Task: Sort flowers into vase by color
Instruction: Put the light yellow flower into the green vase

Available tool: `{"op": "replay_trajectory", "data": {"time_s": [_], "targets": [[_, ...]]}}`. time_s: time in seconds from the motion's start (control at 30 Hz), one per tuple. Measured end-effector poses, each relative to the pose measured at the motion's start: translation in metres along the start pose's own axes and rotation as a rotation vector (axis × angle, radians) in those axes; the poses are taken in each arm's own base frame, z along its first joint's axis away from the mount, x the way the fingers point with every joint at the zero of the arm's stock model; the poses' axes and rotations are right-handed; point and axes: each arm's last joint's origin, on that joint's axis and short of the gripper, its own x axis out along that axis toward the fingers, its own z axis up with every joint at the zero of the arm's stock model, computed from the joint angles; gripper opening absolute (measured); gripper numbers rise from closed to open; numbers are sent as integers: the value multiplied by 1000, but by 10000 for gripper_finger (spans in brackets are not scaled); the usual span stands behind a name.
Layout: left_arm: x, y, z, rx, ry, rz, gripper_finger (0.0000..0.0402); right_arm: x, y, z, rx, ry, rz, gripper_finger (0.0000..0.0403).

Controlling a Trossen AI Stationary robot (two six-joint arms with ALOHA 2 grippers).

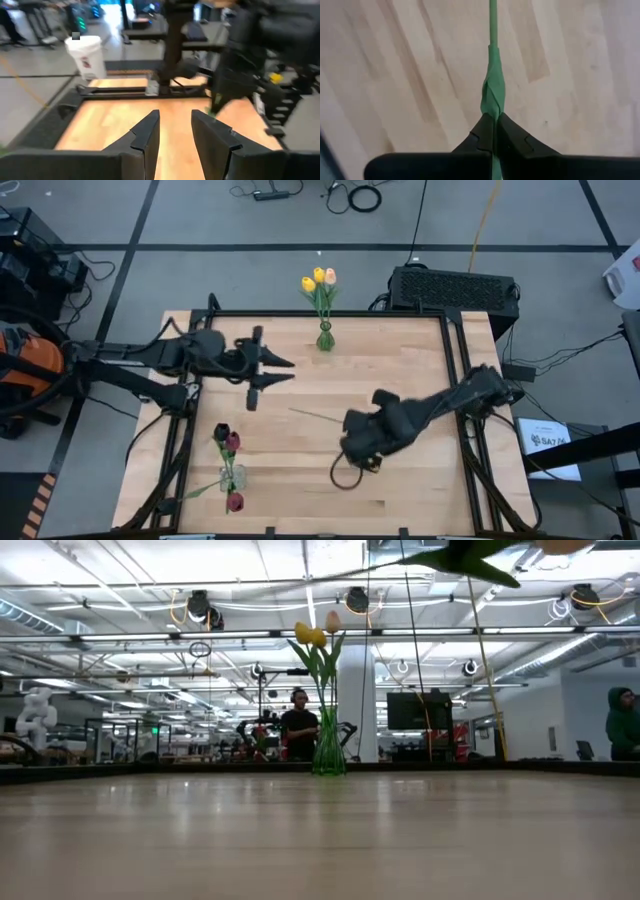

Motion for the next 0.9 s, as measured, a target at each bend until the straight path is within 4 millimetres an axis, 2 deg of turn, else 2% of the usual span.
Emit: {"op": "replay_trajectory", "data": {"time_s": [0.2, 0.47, 0.7, 0.9], "targets": [[27, -2, 16, 4, 68, -49, 118, -31, -51, 6, 44, -69, 66, 0], [71, -4, 19, 14, 187, -55, 118, -30, -78, 18, -36, -65, 74, 0], [108, -8, -4, 13, 314, -81, 118, -26, -89, 25, -34, -58, 65, 0], [135, -9, -27, 17, 399, -70, 118, -26, -91, 26, -93, -58, 61, 0]]}}
